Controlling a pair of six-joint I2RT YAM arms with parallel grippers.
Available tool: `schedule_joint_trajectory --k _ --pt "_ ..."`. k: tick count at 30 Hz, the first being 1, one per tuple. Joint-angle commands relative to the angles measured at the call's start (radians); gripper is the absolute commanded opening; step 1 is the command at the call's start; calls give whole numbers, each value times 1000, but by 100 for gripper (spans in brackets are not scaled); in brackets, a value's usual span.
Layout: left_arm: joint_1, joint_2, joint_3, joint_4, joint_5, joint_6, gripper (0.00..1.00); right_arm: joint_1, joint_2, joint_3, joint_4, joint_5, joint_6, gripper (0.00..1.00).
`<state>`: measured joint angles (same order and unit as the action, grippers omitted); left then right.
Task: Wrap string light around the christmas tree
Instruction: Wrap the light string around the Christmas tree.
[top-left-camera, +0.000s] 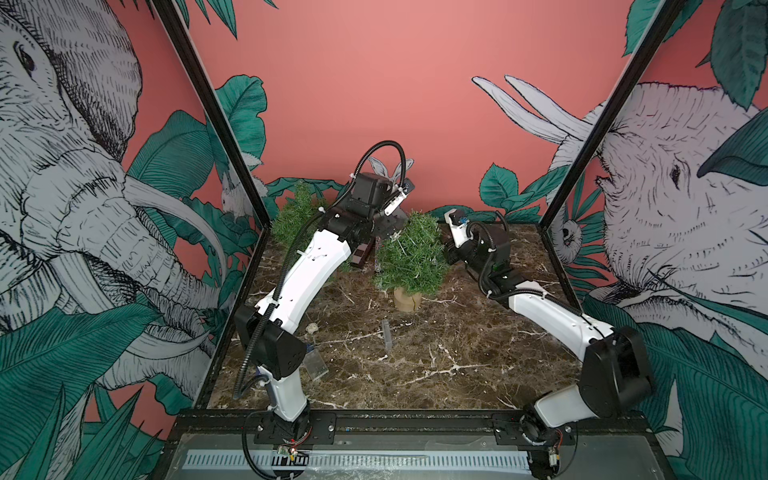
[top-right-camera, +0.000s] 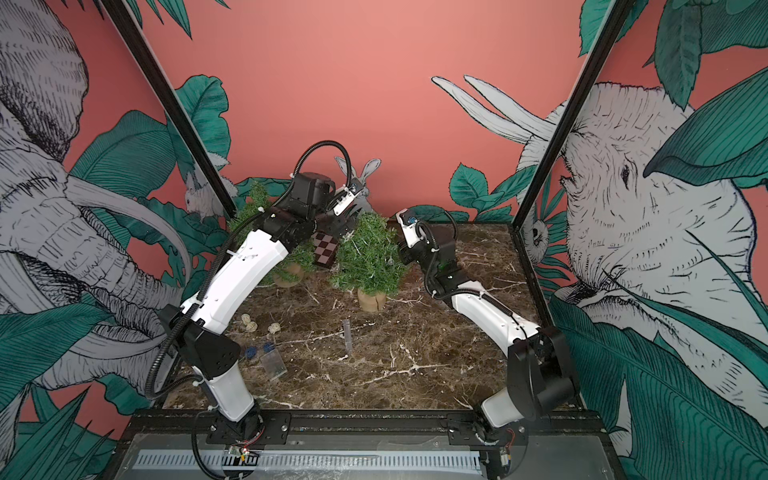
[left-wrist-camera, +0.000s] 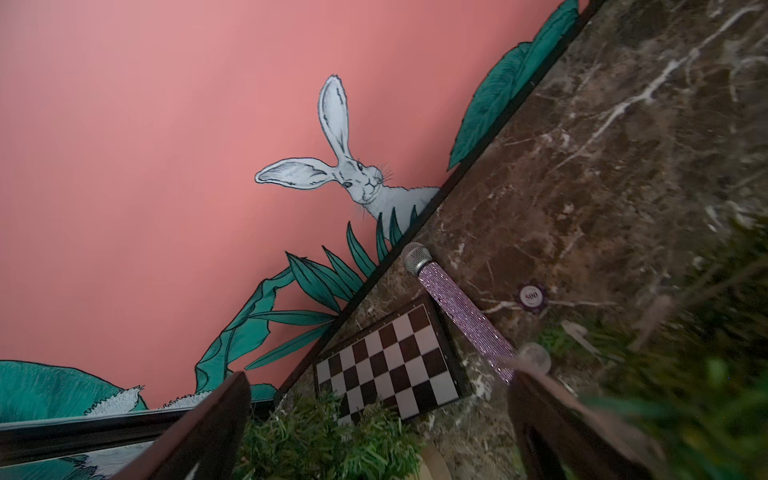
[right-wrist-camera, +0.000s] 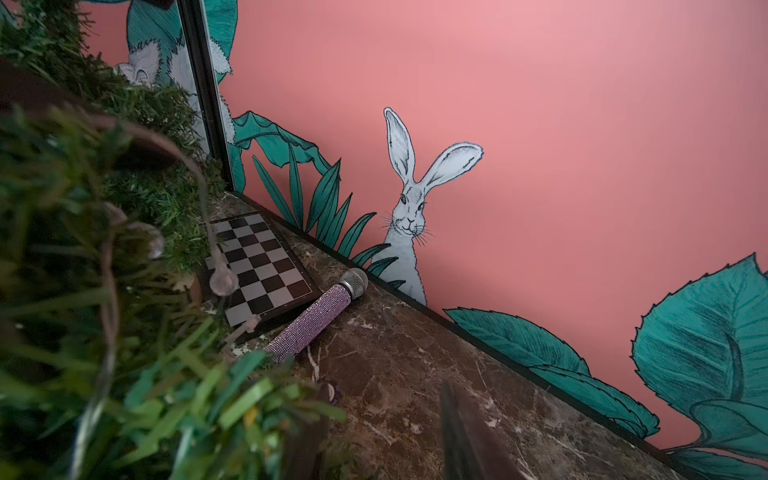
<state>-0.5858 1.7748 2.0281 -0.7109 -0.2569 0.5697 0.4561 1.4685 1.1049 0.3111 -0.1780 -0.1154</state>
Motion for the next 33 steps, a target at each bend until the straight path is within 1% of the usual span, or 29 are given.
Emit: schedule_joint_trajectory --k 1,3,5,9,12,13,14,16,18,19,21,23,26,29,33 --pt "12 2 100 -309 75 21 99 4 -73 48 -138 -40 50 47" --pt "34 8 149 -396 115 25 99 4 -94 48 -179 -56 59 49" --pt "71 6 197 -463 231 27 100 4 -117 35 -196 -63 68 49" --pt "117 -7 233 -481 358 39 99 3 -148 18 -206 -66 68 49" --pt "144 12 297 -499 427 7 100 4 -160 22 -220 -65 82 49" --pt "160 11 304 -486 464 -24 99 4 -166 24 -221 -66 90 49" --pt "169 7 302 -461 471 -70 99 5 -173 24 -221 -63 105 50" --pt "193 -7 274 -406 449 -179 99 6 -186 30 -226 -62 142 50" --pt "209 -24 236 -367 399 -292 95 13 -199 47 -256 -42 206 50" --pt "212 -39 204 -355 369 -360 93 17 -202 63 -289 -34 241 50" --pt "212 -84 99 -334 336 -450 88 31 -205 93 -365 -12 295 50" --pt "212 -182 -85 -265 300 -529 87 49 -223 103 -422 20 329 50" --pt "211 -350 -391 -128 227 -634 87 76 -285 51 -431 83 358 52" --pt "208 -475 -596 -70 196 -711 87 100 -329 43 -470 98 375 54" --pt "196 -602 -827 40 215 -792 90 154 -334 121 -552 148 351 61"
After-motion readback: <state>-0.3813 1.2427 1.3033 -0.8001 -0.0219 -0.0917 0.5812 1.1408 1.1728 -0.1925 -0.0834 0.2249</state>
